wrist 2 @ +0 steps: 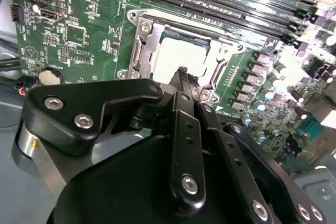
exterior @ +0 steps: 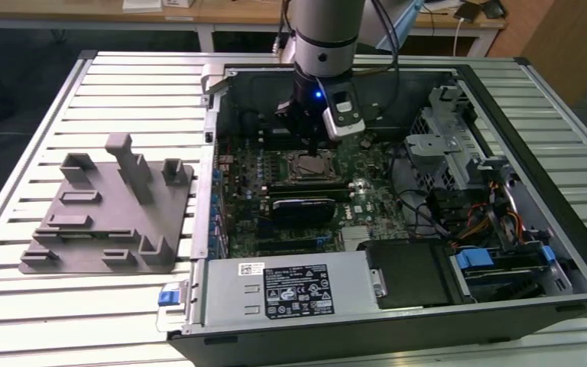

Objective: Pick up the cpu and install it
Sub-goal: 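Install the second cpu locking lever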

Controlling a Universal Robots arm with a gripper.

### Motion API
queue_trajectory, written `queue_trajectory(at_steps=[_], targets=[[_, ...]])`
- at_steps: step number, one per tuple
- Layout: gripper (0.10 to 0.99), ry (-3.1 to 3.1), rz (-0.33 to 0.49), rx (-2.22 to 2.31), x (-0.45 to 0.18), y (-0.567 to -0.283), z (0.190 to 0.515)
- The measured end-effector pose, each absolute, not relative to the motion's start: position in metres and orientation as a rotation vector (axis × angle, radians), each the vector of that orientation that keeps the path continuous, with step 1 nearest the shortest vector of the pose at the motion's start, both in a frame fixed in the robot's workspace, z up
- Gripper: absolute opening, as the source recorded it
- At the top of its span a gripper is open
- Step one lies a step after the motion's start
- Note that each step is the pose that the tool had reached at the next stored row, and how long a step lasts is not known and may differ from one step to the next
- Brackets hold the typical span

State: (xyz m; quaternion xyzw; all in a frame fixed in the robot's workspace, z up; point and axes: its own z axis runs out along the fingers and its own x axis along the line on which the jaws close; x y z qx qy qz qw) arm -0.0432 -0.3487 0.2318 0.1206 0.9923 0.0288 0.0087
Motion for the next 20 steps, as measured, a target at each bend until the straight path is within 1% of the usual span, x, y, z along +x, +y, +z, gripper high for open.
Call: queue_trajectory(at_steps=[5, 20], targets=[[0.106, 3.1, 0.078, 0.376, -0.043, -0.35, 0.232], [0.106, 3.099, 0.072, 0.376, -0.043, -0.37, 0.232]])
